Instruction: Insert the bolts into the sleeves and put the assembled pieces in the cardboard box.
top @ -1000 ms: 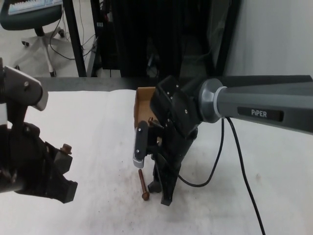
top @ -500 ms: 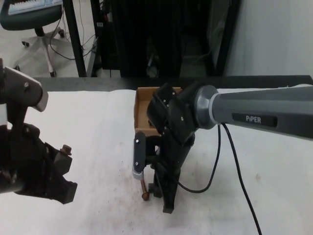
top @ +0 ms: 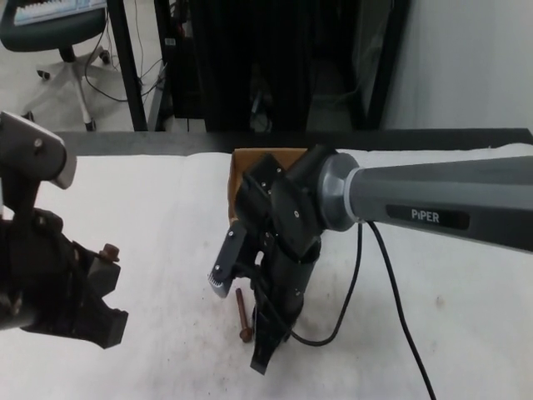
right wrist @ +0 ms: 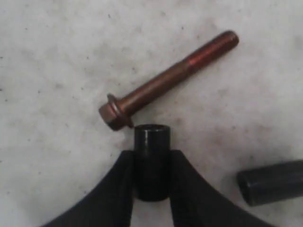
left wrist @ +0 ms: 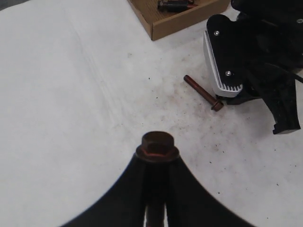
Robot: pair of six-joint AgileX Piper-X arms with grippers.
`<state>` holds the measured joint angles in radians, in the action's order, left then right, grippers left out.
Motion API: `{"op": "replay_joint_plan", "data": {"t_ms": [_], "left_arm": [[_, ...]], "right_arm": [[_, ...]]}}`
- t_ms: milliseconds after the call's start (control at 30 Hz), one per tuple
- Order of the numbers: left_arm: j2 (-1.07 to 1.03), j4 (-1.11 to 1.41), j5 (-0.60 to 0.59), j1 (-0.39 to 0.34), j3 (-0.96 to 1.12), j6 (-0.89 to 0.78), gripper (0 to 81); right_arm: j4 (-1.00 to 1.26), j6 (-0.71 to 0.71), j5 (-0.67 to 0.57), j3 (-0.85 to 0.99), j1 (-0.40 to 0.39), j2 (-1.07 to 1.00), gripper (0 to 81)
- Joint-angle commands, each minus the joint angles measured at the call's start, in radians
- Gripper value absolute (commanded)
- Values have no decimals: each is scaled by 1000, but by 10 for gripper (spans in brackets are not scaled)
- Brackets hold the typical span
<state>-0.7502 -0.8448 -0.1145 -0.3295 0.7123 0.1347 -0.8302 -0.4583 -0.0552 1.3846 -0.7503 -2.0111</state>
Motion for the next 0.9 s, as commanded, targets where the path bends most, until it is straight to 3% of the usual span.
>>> {"op": "replay_joint_plan", "data": {"t_ms": [0, 200, 267, 433, 467, 867], "left_arm": [[26, 12, 2, 2, 3, 3, 4], [53, 12, 2, 2, 3, 0, 4], [60, 12, 2, 2, 3, 0, 4], [60, 12, 2, 2, 3, 0, 4], [60, 12, 2, 2, 3, 0, 4], [60, 12, 2, 2, 3, 0, 4]], "right_arm": [[-100, 101, -26, -1, 4, 31, 8], [-182, 99, -29, -1, 4, 32, 13], [-200, 94, -29, -1, 4, 32, 90], [-270, 55, -29, -1, 4, 32, 410], [-272, 55, -29, -1, 4, 32, 441], [-269, 35, -24, 14, 4, 46, 427]]}}
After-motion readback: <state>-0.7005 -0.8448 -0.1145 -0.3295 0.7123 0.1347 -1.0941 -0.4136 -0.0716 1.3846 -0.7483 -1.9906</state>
